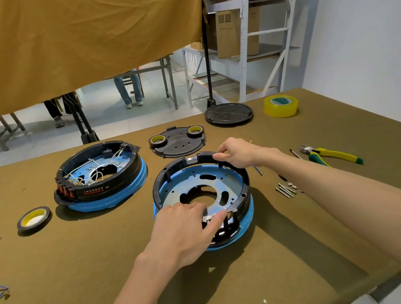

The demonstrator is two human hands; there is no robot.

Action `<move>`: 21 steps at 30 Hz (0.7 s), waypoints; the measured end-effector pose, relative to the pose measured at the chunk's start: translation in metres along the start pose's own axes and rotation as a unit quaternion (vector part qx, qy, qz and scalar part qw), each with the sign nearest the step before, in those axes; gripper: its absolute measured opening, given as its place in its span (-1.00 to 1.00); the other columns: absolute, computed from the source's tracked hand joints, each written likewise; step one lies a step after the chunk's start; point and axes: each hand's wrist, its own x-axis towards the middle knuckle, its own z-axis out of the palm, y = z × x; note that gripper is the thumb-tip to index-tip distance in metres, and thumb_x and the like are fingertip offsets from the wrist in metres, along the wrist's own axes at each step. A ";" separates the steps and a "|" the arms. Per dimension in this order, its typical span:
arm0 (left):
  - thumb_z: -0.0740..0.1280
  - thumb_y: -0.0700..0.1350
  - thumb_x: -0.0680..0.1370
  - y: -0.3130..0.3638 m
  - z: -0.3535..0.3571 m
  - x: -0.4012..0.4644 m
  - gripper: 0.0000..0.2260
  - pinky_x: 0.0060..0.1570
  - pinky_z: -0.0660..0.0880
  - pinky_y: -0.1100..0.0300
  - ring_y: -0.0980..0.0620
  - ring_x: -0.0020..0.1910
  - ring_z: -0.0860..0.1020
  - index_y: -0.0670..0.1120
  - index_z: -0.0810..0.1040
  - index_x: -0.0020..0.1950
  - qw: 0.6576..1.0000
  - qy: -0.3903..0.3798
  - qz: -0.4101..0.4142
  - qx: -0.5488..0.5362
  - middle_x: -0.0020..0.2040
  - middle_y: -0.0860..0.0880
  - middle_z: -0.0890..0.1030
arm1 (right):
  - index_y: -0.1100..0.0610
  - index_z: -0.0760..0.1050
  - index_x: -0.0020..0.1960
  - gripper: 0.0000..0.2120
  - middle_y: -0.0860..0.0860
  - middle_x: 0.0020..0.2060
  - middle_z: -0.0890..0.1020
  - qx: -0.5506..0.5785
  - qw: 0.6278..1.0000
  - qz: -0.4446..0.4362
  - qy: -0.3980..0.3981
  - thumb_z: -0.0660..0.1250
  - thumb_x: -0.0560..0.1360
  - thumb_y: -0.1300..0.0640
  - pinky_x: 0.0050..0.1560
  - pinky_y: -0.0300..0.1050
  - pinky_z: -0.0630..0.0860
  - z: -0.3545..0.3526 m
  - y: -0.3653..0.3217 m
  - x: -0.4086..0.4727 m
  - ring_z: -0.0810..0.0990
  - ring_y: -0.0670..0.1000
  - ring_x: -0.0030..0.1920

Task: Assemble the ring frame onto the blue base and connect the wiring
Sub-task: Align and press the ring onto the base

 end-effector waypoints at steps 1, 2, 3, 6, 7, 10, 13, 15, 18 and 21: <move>-0.33 0.50 0.53 0.000 0.000 0.000 -0.17 -0.04 0.50 0.09 0.05 -0.05 0.61 0.10 0.61 0.17 1.000 -0.001 -0.001 -0.001 -0.02 0.07 0.68 | 0.29 0.62 0.18 -0.56 0.26 0.05 0.69 -0.001 1.000 0.003 -0.001 0.22 0.69 -0.07 0.13 0.21 0.57 0.000 -0.002 0.000 0.63 0.27 0.07; -0.32 0.50 0.53 0.000 -0.001 0.000 -0.17 -0.03 0.50 0.09 0.05 -0.04 0.61 0.10 0.61 0.17 1.000 -0.001 -0.002 -0.003 -0.02 0.07 0.69 | 0.28 0.63 0.17 -0.57 0.25 0.07 0.69 -0.003 1.000 0.005 -0.002 0.22 0.69 -0.08 0.15 0.22 0.58 0.000 -0.003 0.000 0.63 0.26 0.08; -0.32 0.50 0.52 0.001 -0.001 0.000 -0.17 -0.02 0.51 0.08 0.05 -0.04 0.61 0.10 0.61 0.18 1.000 -0.002 -0.003 -0.006 -0.01 0.07 0.69 | 0.28 0.63 0.16 -0.57 0.24 0.05 0.69 -0.006 1.000 0.006 -0.002 0.22 0.69 -0.08 0.12 0.20 0.58 0.001 -0.003 0.000 0.64 0.24 0.04; -0.34 0.51 0.51 0.002 -0.003 0.000 -0.14 0.00 0.47 0.09 0.06 -0.02 0.61 0.09 0.62 0.21 1.000 -0.002 -0.007 -0.013 0.01 0.07 0.70 | 0.31 0.64 0.12 -0.53 0.16 -0.17 0.64 -0.021 1.000 0.012 -0.005 0.23 0.68 -0.10 -0.16 0.03 0.51 0.001 -0.001 0.001 0.52 0.11 -0.20; -0.34 0.51 0.50 0.003 -0.003 0.000 -0.13 0.01 0.47 0.09 0.06 -0.01 0.61 0.10 0.61 0.23 1.000 -0.004 -0.007 -0.014 0.02 0.07 0.70 | 0.31 0.65 0.11 -0.52 0.12 -0.21 0.59 -0.020 1.000 0.014 -0.004 0.24 0.68 -0.11 -0.21 -0.01 0.43 0.002 0.000 0.002 0.47 0.08 -0.23; -0.35 0.52 0.50 0.003 -0.004 0.000 -0.11 0.03 0.47 0.09 0.07 0.00 0.61 0.09 0.61 0.25 1.000 -0.008 -0.013 -0.020 0.03 0.08 0.69 | 0.27 0.67 0.04 -0.55 0.07 -0.25 0.57 -0.012 1.000 0.016 0.005 0.26 0.67 -0.11 -0.27 -0.09 0.37 0.003 -0.001 0.001 0.43 0.04 -0.28; -0.35 0.52 0.49 0.004 -0.007 -0.001 -0.11 0.02 0.49 0.10 0.08 -0.01 0.61 0.09 0.62 0.23 1.000 -0.015 -0.016 -0.014 0.02 0.08 0.69 | 0.19 0.70 0.02 -0.59 0.09 -0.26 0.63 -0.011 1.000 0.017 0.018 0.27 0.66 -0.12 -0.31 -0.15 0.40 0.005 0.000 -0.001 0.48 0.01 -0.29; -0.34 0.52 0.49 0.005 -0.009 -0.001 -0.12 0.03 0.49 0.11 0.09 0.00 0.61 0.10 0.62 0.24 0.999 -0.025 -0.018 -0.012 0.03 0.09 0.69 | 0.23 0.70 0.06 -0.57 0.24 -0.15 0.68 0.001 1.000 0.018 0.025 0.27 0.66 -0.12 -0.24 -0.09 0.44 0.007 0.003 -0.002 0.49 0.04 -0.24; -0.21 0.50 0.53 0.004 -0.016 0.000 -0.22 0.16 0.46 0.08 0.09 0.09 0.60 0.12 0.57 0.35 0.996 -0.075 -0.030 -0.036 0.10 0.10 0.68 | 0.23 0.70 0.07 -0.57 0.28 -0.04 0.69 0.009 0.999 0.022 0.026 0.28 0.66 -0.12 -0.21 -0.05 0.45 0.007 0.003 -0.007 0.50 0.05 -0.23; -0.04 0.47 0.58 -0.002 -0.028 0.004 -0.31 0.36 0.39 0.00 0.05 0.28 0.56 0.11 0.44 0.51 0.982 -0.137 -0.052 -0.118 0.32 0.08 0.62 | 0.15 0.72 -0.03 -0.60 0.18 -0.20 0.70 0.009 0.999 0.030 0.035 0.29 0.65 -0.14 -0.29 -0.10 0.45 0.011 0.003 -0.014 0.53 0.02 -0.29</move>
